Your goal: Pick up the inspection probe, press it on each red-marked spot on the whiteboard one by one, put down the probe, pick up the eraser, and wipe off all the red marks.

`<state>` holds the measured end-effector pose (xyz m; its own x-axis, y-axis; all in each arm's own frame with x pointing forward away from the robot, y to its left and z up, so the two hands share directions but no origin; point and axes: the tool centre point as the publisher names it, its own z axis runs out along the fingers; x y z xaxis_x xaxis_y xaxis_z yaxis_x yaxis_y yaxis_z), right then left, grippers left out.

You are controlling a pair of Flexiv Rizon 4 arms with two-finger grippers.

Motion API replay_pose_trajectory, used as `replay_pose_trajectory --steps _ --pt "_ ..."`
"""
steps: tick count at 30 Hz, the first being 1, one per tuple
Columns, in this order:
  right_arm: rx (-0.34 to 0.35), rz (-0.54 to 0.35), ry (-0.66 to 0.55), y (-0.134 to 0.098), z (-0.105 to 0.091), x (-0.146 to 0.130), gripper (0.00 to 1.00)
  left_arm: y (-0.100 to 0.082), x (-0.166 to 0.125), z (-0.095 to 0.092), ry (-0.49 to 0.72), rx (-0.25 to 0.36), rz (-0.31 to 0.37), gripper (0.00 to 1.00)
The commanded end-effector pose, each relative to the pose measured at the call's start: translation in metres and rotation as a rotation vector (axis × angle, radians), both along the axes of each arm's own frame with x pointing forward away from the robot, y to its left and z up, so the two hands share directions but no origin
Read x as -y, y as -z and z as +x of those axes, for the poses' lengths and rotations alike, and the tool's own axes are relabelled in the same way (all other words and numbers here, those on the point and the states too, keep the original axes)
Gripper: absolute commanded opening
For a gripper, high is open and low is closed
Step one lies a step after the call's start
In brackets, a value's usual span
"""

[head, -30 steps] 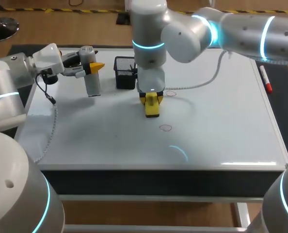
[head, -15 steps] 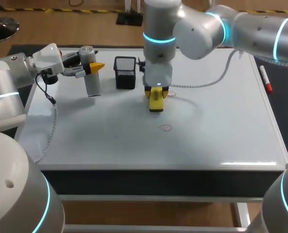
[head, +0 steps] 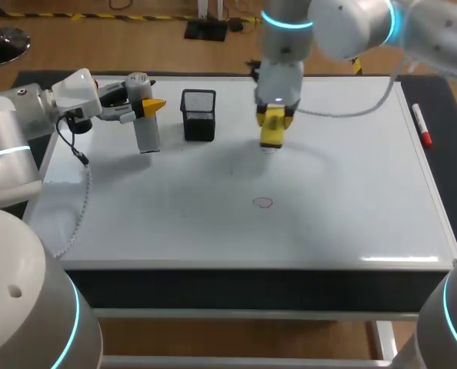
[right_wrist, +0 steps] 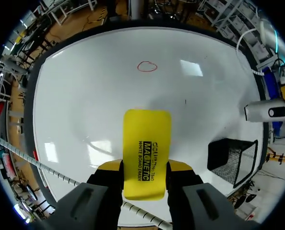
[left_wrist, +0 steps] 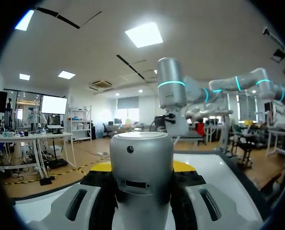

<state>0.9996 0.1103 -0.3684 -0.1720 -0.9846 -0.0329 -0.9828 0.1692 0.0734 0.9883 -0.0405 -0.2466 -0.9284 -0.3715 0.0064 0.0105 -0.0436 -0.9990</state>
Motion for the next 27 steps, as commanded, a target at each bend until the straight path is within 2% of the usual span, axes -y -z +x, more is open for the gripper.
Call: replay_pose_trajectory --steps 1,8,15,21,27 --pt "0.014 -0.01 0.057 -0.003 0.016 0.033 0.0 0.0 0.0 0.001 0.001 0.002 -0.003 0.0" --pt "0.009 -0.035 0.188 0.0 0.039 0.085 0.0 0.0 0.0 0.001 0.001 0.002 -0.003 0.0" --pt "-0.001 -0.066 0.276 0.008 0.053 0.121 0.0 0.0 0.0 0.001 0.001 0.002 -0.003 0.0" --pt "-0.012 -0.072 0.343 0.013 0.059 0.143 0.0 0.0 0.0 0.001 0.001 0.002 -0.003 0.0" --pt "-0.017 -0.074 0.375 0.016 0.063 0.152 0.0 0.0 0.0 0.001 0.001 0.002 -0.003 0.0"
